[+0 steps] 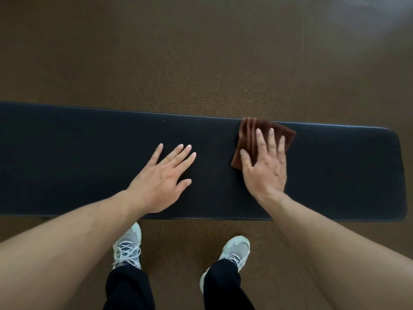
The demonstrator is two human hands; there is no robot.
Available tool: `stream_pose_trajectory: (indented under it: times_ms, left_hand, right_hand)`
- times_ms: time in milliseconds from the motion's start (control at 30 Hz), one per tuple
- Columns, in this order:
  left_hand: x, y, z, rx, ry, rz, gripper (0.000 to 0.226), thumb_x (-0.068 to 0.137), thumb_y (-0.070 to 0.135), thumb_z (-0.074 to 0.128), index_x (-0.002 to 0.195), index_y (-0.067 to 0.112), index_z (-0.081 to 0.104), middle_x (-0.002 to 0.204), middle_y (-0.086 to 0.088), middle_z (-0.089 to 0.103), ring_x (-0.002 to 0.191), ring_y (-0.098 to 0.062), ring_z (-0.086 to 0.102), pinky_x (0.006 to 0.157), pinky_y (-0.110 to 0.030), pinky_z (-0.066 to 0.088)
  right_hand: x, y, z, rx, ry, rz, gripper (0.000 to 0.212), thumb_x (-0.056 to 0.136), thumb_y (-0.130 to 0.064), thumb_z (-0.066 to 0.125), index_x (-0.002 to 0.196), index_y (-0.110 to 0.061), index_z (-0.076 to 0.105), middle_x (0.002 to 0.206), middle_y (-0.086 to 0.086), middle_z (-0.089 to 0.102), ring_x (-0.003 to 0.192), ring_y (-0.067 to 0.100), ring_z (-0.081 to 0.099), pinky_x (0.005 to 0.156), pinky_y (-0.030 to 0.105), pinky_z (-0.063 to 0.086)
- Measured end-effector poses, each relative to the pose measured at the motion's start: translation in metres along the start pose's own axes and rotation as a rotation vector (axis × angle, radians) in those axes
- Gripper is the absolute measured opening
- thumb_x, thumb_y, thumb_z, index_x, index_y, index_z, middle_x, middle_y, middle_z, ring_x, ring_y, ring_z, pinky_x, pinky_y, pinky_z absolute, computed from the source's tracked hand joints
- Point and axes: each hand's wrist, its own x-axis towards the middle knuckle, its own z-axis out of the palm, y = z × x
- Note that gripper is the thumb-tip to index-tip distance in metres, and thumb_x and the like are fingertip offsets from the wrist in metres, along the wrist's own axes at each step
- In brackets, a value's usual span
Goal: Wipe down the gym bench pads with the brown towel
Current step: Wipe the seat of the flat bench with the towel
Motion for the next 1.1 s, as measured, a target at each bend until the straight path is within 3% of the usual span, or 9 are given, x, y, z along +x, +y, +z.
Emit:
stream_pose_trajectory:
  times_ms: [200,333,433,600,767,867,1100]
  left_hand:
    - [-0.038,-0.069,-0.008,-0.107,0.269,-0.142,0.061,0.105,0.035,0.027,0.161,0.02,0.008,0.169,0.002,-0.002,0.155,-0.01,-0.009,0.126,-0.038,-0.005]
    - [-0.059,-0.134,-0.02,-0.069,0.296,-0.163,0.062,0.103,0.031,0.025,0.161,0.017,0.006,0.169,-0.001,-0.002,0.155,-0.011,-0.009,0.127,-0.04,-0.003]
    - [-0.065,-0.167,-0.029,-0.061,0.294,-0.184,0.06,0.106,0.03,0.028,0.16,0.017,0.005,0.169,-0.001,-0.004,0.154,-0.012,-0.011,0.127,-0.039,-0.004]
    - [-0.056,-0.188,-0.039,0.012,0.234,-0.14,0.063,0.105,0.038,0.023,0.16,0.018,-0.001,0.168,0.0,-0.012,0.153,-0.013,-0.02,0.126,-0.04,-0.007]
    - [-0.033,-0.152,-0.035,-0.008,0.24,-0.058,0.065,0.105,0.038,0.022,0.159,0.017,-0.007,0.167,0.003,-0.016,0.152,-0.013,-0.023,0.126,-0.04,-0.008]
    - [-0.027,-0.133,-0.028,0.036,0.215,-0.022,0.062,0.106,0.037,0.021,0.159,0.018,-0.007,0.167,0.003,-0.016,0.151,-0.015,-0.024,0.125,-0.042,-0.009]
    - [-0.035,-0.112,0.002,0.182,0.114,0.148,0.071,0.104,0.054,0.023,0.16,0.017,0.0,0.169,0.001,-0.009,0.154,-0.017,-0.016,0.127,-0.045,0.001]
  right_hand:
    - [-0.014,-0.131,0.045,-0.031,-0.076,-0.195,0.068,0.106,-0.057,0.036,0.165,-0.037,0.011,0.175,-0.006,-0.002,0.16,0.022,-0.014,0.131,0.046,-0.001]
    - [-0.055,-0.202,0.085,-0.105,-0.107,-0.566,0.062,0.106,-0.055,0.039,0.163,-0.036,0.025,0.174,-0.002,0.013,0.162,0.026,-0.003,0.13,0.052,0.008]
    - [-0.062,-0.221,0.102,-0.166,-0.125,-0.684,0.06,0.107,-0.053,0.04,0.163,-0.035,0.027,0.174,0.001,0.017,0.162,0.029,0.001,0.129,0.054,0.01]
    - [-0.016,-0.218,0.089,-0.221,-0.091,-0.66,0.06,0.107,-0.051,0.037,0.164,-0.037,0.022,0.173,-0.004,0.02,0.162,0.026,0.005,0.129,0.053,0.012]
    - [0.024,-0.21,0.068,-0.141,-0.074,-0.283,0.061,0.108,-0.054,0.027,0.165,-0.037,0.013,0.174,-0.007,0.014,0.161,0.021,-0.002,0.131,0.046,0.002]
    - [0.031,-0.189,0.057,-0.113,-0.043,-0.156,0.059,0.109,-0.05,0.029,0.165,-0.034,0.017,0.173,-0.007,0.017,0.161,0.02,-0.002,0.131,0.044,-0.001]
    - [-0.016,-0.098,0.044,-0.051,0.009,-0.181,0.053,0.11,-0.042,0.037,0.162,-0.038,0.026,0.173,-0.009,0.014,0.161,0.018,-0.009,0.131,0.047,0.006]
